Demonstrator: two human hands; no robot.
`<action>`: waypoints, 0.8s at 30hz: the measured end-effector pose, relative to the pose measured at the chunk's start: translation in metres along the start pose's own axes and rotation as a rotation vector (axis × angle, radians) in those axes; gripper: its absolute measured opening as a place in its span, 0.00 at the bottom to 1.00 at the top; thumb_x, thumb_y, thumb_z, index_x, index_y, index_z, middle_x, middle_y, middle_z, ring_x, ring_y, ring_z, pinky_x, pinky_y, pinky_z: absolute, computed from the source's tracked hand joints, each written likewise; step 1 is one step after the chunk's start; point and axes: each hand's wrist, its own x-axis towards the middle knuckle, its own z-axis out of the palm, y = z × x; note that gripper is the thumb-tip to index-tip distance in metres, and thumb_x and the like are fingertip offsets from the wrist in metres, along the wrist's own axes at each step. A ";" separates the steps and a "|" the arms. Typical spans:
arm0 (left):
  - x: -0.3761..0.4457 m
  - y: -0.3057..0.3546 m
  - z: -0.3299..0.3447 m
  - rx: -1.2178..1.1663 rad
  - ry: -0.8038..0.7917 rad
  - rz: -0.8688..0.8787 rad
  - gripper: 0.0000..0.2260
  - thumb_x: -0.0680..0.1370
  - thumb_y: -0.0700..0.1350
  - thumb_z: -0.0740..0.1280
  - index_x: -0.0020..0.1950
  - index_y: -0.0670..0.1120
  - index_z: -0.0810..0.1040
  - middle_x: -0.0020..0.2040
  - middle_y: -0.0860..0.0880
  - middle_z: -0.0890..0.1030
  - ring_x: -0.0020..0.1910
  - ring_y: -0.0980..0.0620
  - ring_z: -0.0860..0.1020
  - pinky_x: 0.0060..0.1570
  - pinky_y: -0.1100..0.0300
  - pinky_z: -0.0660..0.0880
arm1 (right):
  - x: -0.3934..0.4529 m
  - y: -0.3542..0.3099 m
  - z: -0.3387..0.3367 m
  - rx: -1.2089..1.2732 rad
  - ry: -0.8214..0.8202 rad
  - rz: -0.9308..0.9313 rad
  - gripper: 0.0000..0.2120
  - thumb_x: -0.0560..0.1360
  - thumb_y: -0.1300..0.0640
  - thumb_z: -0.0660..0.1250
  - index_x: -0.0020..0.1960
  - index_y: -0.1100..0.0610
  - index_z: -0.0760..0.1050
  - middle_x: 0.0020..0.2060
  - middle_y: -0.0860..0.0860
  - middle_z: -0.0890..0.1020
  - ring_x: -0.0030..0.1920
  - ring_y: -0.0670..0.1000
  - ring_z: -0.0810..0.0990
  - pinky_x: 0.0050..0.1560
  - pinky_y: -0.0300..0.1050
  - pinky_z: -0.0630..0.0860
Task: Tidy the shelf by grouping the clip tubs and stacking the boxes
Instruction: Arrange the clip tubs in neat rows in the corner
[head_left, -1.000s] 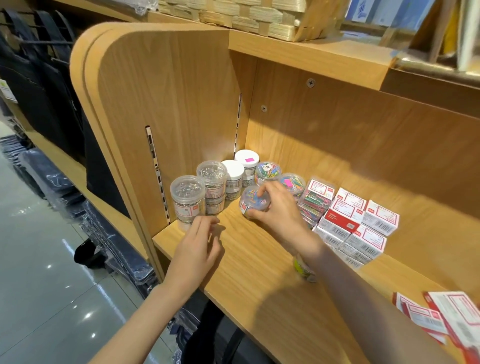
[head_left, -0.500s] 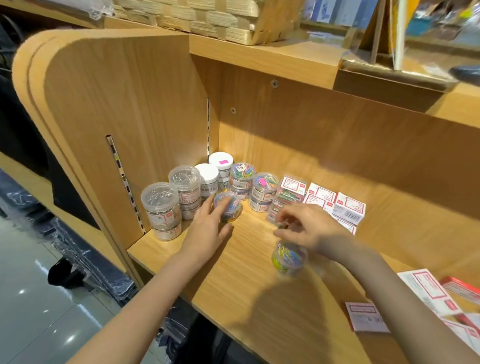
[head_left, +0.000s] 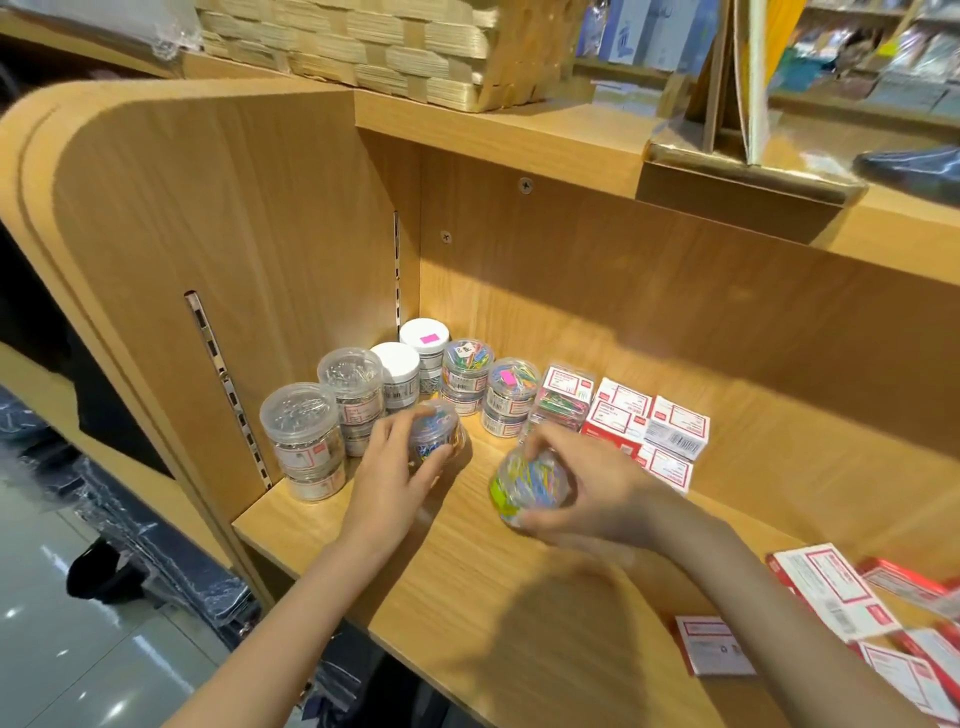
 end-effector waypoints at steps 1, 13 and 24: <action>0.002 0.003 -0.003 -0.014 0.020 0.003 0.17 0.74 0.46 0.69 0.63 0.49 0.72 0.56 0.49 0.72 0.53 0.53 0.73 0.54 0.64 0.67 | 0.005 -0.005 -0.008 0.033 0.075 -0.023 0.21 0.66 0.49 0.75 0.51 0.51 0.66 0.35 0.37 0.68 0.38 0.30 0.70 0.39 0.27 0.64; 0.012 0.003 -0.009 0.000 0.048 0.070 0.18 0.74 0.46 0.68 0.64 0.50 0.71 0.58 0.52 0.71 0.54 0.55 0.71 0.55 0.58 0.71 | 0.090 0.012 -0.018 -0.365 0.287 0.068 0.19 0.74 0.51 0.66 0.60 0.59 0.66 0.61 0.57 0.68 0.61 0.58 0.67 0.60 0.52 0.65; 0.064 0.026 0.019 -0.027 0.112 0.157 0.18 0.75 0.40 0.67 0.64 0.42 0.70 0.62 0.45 0.71 0.61 0.55 0.68 0.61 0.72 0.60 | 0.077 0.017 -0.006 -0.430 0.440 0.082 0.17 0.76 0.51 0.62 0.64 0.54 0.67 0.59 0.51 0.70 0.58 0.54 0.70 0.55 0.49 0.61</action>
